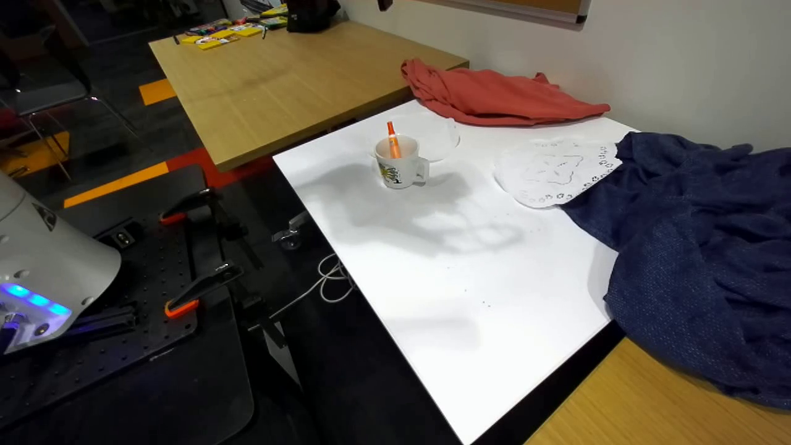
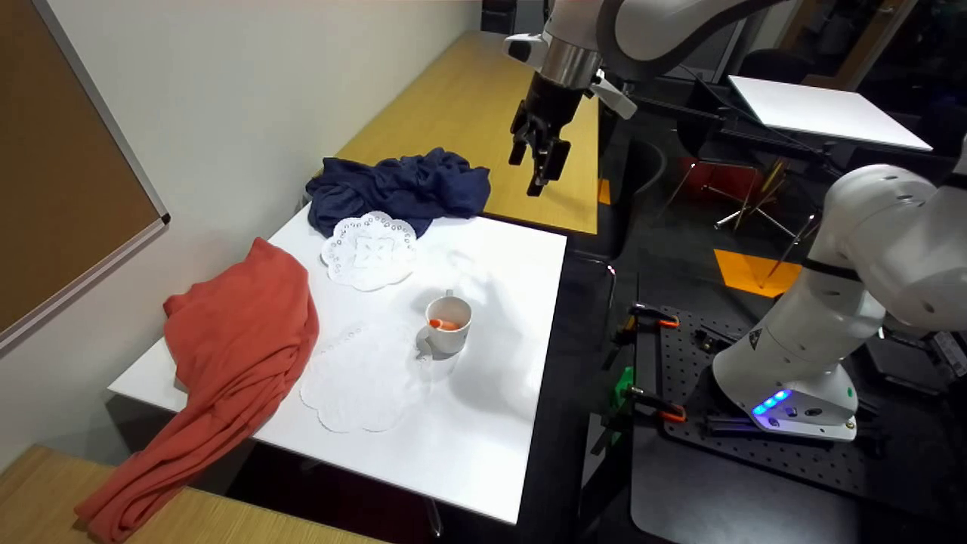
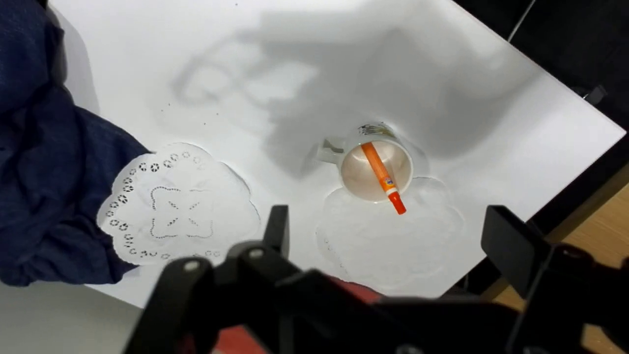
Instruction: Take the pen out of the cup and place it on the table
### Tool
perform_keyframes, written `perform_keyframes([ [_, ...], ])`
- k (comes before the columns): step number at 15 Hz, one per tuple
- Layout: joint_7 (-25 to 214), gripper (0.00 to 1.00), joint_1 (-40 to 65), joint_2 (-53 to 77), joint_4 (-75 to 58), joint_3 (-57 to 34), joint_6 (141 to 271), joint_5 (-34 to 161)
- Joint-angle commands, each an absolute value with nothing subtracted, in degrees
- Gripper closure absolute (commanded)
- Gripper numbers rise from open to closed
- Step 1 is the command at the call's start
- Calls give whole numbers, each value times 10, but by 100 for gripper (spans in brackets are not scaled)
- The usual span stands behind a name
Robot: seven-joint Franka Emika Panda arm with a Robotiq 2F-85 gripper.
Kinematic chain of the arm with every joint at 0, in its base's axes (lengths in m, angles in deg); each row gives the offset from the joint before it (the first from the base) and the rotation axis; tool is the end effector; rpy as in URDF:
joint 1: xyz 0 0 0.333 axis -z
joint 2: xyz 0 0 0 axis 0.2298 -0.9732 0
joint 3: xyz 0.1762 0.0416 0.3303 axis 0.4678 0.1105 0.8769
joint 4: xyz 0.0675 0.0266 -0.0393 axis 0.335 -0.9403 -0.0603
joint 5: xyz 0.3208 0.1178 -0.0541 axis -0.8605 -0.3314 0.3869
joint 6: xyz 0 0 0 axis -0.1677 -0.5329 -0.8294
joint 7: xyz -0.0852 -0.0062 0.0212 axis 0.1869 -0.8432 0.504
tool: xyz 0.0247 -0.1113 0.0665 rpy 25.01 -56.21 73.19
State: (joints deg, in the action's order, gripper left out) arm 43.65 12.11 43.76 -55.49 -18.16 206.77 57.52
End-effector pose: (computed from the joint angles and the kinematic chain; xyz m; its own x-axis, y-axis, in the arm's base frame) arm 0.4095 -0.0736 0.4786 0.8072 0.5609 0.1839 0.5601 -0.8262 0.0614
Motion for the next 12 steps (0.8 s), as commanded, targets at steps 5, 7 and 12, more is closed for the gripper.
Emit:
perform_keyframes([
  [5,243,0,86,358,-540,-171,2150,431],
  [7,211,0,83,339,-534,-158,2152,400],
  [12,226,0,99,330,-539,-124,2140,408],
])
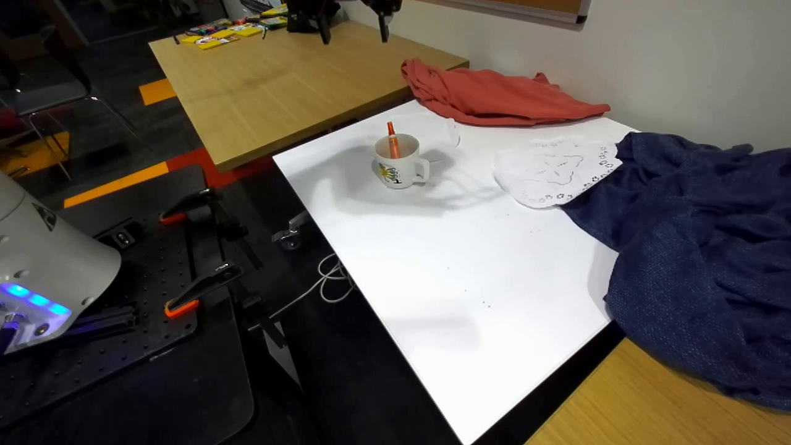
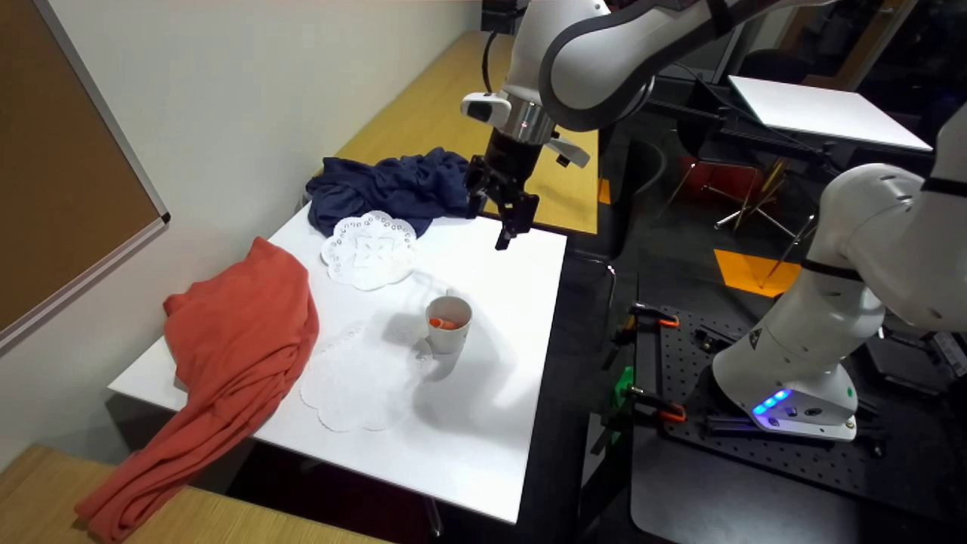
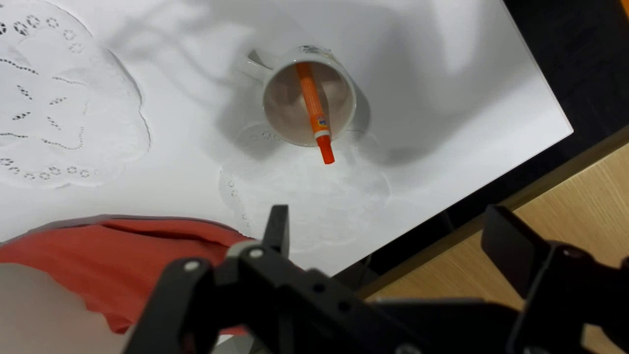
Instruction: Take the pen out of the cup and place it on the table
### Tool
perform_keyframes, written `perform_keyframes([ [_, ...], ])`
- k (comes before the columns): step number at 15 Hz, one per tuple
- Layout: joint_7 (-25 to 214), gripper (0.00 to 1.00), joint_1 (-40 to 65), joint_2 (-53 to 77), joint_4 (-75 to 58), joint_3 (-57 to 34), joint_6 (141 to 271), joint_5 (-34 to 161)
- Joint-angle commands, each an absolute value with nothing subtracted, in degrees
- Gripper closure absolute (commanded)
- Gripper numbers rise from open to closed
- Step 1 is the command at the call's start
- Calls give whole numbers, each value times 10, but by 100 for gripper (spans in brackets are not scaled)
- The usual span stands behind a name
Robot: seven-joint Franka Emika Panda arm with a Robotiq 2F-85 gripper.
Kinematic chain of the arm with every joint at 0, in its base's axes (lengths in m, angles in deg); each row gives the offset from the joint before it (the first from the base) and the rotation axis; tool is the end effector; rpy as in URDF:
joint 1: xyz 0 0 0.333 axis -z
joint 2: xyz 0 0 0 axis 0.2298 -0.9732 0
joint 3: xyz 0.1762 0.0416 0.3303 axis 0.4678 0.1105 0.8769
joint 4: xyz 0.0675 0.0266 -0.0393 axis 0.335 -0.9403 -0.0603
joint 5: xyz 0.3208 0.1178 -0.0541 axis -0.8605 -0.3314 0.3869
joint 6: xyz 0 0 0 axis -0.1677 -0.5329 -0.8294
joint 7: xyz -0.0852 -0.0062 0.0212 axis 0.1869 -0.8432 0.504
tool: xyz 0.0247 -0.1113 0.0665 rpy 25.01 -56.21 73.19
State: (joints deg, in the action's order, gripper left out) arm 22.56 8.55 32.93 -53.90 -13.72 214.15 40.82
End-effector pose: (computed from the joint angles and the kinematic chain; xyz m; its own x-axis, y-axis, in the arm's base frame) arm 0.4606 -0.0113 0.4235 0.6104 0.7439 0.2721 0.7719 -0.6357 0.0060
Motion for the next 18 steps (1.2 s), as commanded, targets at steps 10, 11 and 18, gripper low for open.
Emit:
perform_keyframes([
  [10,-60,0,92,307,-502,-121,2146,218],
  [11,-107,0,95,301,-496,-121,2142,189],
  [18,-299,0,128,210,-470,-105,2181,70],
])
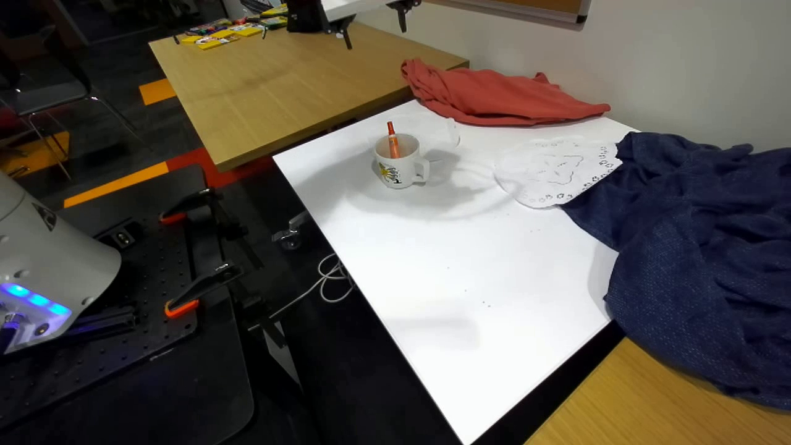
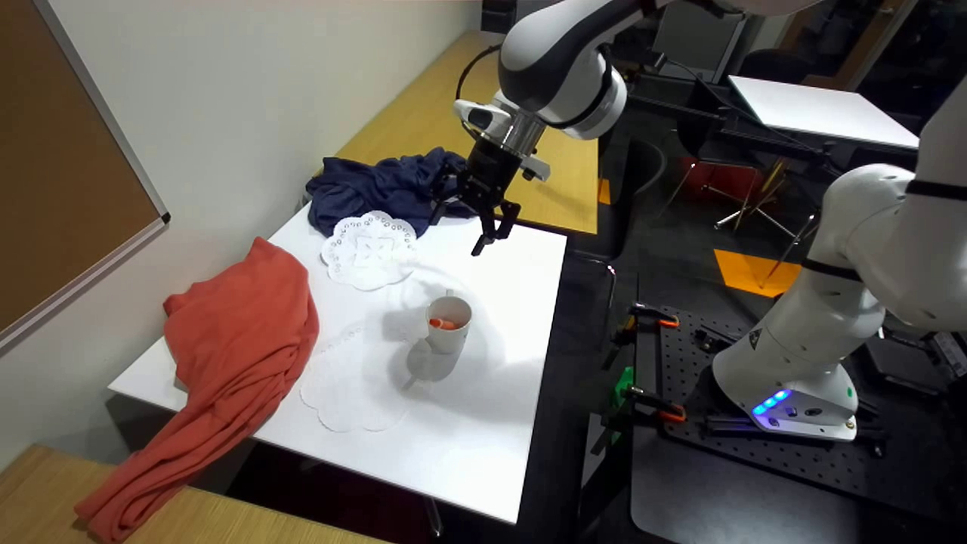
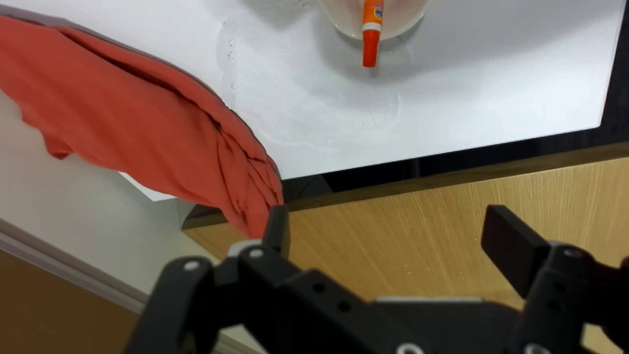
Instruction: Take the pen out of the cup and place it on the table
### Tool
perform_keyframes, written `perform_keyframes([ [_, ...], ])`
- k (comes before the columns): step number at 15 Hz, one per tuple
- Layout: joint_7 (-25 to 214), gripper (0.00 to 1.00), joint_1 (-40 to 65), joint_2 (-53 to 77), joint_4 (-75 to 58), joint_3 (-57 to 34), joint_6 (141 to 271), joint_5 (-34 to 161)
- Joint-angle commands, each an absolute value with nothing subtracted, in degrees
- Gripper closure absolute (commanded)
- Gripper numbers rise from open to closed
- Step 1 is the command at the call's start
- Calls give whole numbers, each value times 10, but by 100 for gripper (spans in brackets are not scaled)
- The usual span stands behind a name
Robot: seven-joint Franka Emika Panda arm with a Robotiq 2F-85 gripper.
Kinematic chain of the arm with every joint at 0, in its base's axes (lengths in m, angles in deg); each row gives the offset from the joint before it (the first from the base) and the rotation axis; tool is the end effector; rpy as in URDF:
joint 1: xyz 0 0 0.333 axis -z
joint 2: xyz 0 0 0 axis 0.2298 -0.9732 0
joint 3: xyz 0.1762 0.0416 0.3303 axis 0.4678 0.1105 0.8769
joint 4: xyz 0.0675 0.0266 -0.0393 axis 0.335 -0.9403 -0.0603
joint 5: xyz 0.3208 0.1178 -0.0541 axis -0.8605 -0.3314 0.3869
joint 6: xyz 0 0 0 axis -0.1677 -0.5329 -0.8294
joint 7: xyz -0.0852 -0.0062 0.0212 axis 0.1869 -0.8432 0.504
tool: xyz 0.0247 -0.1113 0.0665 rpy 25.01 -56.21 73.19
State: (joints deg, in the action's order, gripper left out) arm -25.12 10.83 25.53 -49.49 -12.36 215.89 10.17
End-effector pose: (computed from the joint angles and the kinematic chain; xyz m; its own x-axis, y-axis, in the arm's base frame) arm 0.4981 -0.0185 0.3969 0.2234 0.8351 0.5026 0.9274 -0.3409 0.1542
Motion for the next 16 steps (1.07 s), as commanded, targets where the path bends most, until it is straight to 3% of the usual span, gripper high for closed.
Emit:
perform_keyframes([
  [1,-306,0,132,196,-467,-101,2186,66],
  [16,-310,0,160,26,-390,-72,2241,53],
])
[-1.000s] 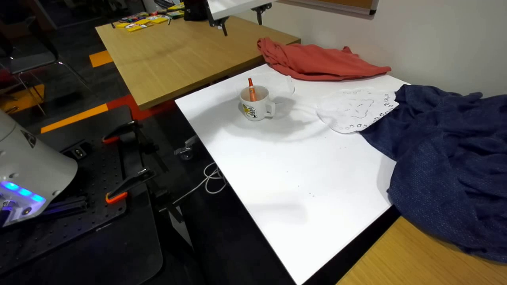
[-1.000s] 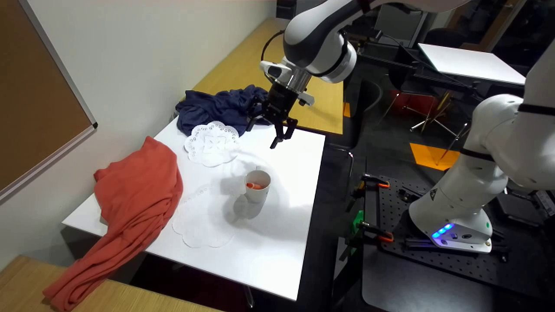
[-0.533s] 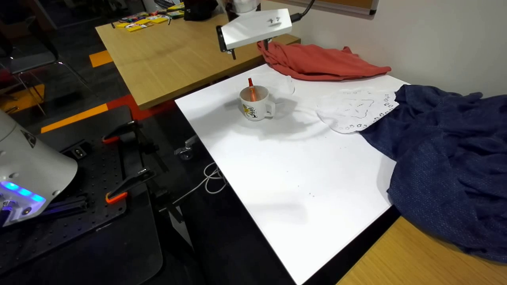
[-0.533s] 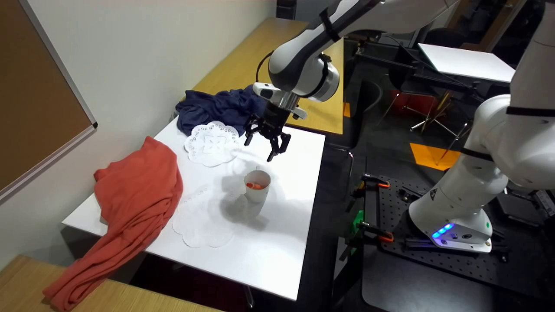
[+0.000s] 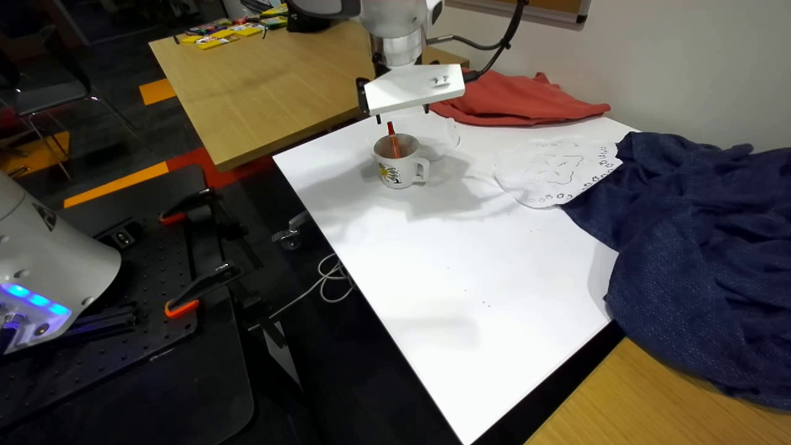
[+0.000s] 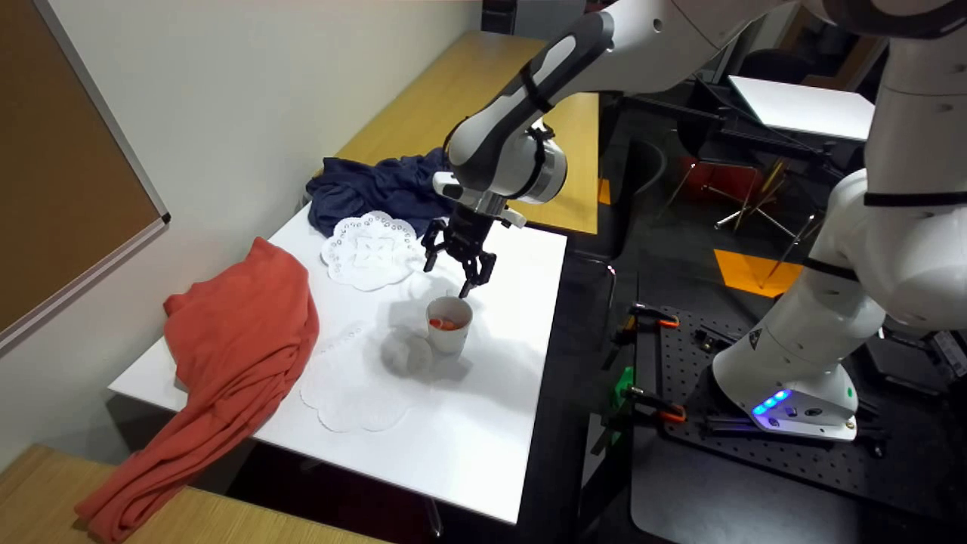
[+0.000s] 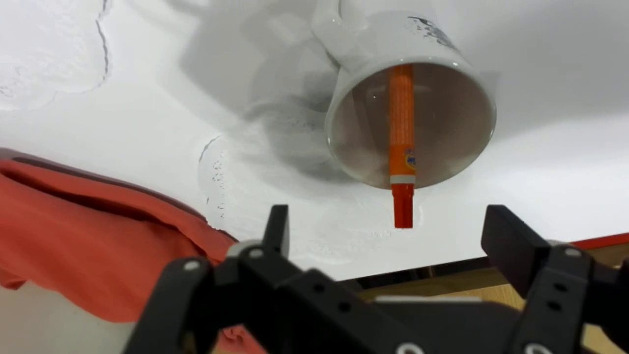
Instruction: Take the pen out of the cup and place it on the table
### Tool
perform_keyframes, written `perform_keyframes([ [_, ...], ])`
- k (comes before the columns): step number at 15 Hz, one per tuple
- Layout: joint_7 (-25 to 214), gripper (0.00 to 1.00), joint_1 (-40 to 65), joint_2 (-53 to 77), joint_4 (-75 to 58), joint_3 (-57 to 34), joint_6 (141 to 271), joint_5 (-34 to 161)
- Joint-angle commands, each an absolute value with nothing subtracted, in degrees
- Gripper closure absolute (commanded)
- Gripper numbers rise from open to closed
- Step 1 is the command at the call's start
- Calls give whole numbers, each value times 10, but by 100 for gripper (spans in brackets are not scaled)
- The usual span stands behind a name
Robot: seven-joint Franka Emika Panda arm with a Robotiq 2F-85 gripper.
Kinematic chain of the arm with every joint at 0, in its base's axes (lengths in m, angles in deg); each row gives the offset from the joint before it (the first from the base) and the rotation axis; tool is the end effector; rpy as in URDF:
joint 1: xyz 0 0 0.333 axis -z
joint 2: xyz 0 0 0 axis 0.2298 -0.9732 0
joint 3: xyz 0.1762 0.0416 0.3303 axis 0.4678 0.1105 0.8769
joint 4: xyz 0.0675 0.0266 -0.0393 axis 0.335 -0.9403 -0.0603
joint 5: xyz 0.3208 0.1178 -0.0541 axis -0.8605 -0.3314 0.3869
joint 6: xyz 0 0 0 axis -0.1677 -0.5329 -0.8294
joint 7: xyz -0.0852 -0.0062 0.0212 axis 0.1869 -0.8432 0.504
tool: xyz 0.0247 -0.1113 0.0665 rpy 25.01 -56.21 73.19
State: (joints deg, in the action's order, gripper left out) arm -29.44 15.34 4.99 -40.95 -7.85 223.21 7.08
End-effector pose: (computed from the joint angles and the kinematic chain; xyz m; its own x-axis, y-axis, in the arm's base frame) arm 0.5588 -0.0376 0.2684 0.3019 0.8537 0.4243 0.9262 -0.3681 0.0815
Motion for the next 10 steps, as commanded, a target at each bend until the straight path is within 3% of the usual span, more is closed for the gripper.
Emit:
perform_keyframes([
  [1,-300,0,181,22,-391,-51,2245,68],
  [5,-303,0,196,10,-395,-33,2245,66],
  [10,-308,33,210,7,-400,-15,2245,61],
])
